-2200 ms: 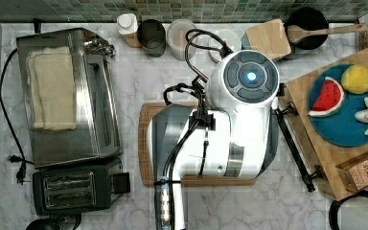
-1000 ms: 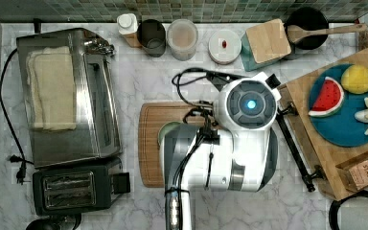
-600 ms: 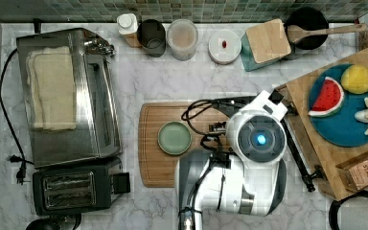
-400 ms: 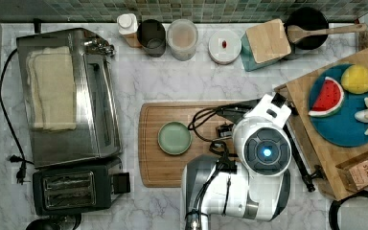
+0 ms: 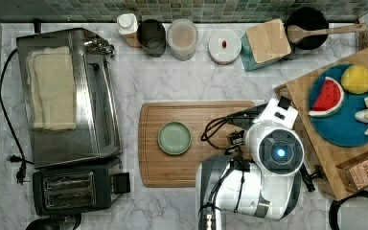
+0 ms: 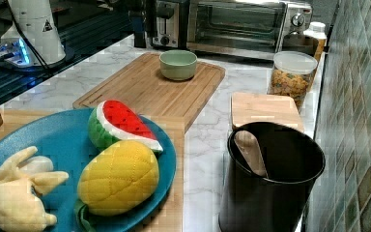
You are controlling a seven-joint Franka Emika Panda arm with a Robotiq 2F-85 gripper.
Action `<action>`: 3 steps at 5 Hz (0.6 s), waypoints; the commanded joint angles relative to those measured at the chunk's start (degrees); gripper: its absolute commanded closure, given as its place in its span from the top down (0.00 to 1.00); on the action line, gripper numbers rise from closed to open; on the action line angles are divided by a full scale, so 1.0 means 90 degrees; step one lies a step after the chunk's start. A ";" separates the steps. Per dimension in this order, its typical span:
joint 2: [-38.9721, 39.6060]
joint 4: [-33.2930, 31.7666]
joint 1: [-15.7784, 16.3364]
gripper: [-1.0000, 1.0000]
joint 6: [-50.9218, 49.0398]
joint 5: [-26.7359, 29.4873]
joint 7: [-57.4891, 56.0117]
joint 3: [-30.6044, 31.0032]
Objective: Open the drawer.
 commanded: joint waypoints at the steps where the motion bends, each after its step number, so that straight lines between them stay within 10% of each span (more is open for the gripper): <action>1: 0.0279 -0.0012 -0.0536 1.00 0.0814 -0.0087 -0.1295 -0.0730; 3: 0.0610 0.0012 -0.0555 1.00 0.1067 0.0122 -0.1687 -0.1047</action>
